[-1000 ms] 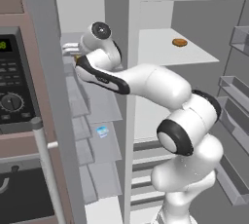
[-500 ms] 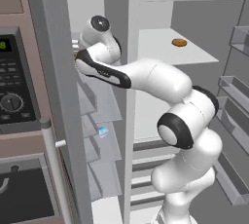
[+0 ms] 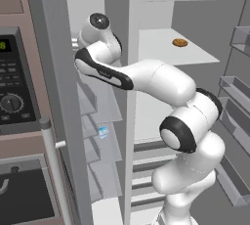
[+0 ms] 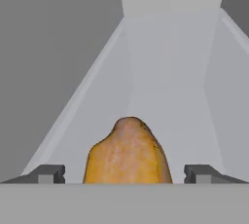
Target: There's a chicken drumstick in the fridge that needs to be moved to the freezer for freezing. Pick up the chicken drumstick from the fridge, place it on any shelf in the freezer, and close the fridge and freezer doors when done.
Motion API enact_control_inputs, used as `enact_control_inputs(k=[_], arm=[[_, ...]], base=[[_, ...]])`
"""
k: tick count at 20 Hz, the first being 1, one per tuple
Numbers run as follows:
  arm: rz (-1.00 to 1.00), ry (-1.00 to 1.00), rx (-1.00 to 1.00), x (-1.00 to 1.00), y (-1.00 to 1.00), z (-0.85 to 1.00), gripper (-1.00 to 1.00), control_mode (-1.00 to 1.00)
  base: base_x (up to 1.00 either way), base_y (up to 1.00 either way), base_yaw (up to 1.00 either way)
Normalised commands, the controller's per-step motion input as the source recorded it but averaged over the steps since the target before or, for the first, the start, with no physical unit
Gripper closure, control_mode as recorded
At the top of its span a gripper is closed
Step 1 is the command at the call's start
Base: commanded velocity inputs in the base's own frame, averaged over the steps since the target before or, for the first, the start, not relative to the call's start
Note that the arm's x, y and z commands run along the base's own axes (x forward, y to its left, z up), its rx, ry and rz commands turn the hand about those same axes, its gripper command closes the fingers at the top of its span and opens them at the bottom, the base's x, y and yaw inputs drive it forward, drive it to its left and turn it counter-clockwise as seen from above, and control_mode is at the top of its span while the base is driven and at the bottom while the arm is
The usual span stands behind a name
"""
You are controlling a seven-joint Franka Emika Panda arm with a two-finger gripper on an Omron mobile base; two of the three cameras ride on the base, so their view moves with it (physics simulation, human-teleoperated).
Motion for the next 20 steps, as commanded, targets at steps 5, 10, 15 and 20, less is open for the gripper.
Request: enact_control_inputs(k=[5,10,15,20], arm=[[-0.04,-0.12,0.04,-0.96,-0.15,0.23,-1.00,-1.00],[-0.01,-0.05,0.14,-1.00,-0.74,0.27,-1.00,-1.00],[0.00,-0.04,0.15,-1.00,-1.00,0.41,-1.00,-1.00],[0.00,0.00,0.03,-1.00,-0.99,0.27,-1.00,-1.00]], base=[[0.00,0.00,0.00],[0.00,0.00,0.00],[0.00,0.00,0.00],[0.00,0.00,0.00]])
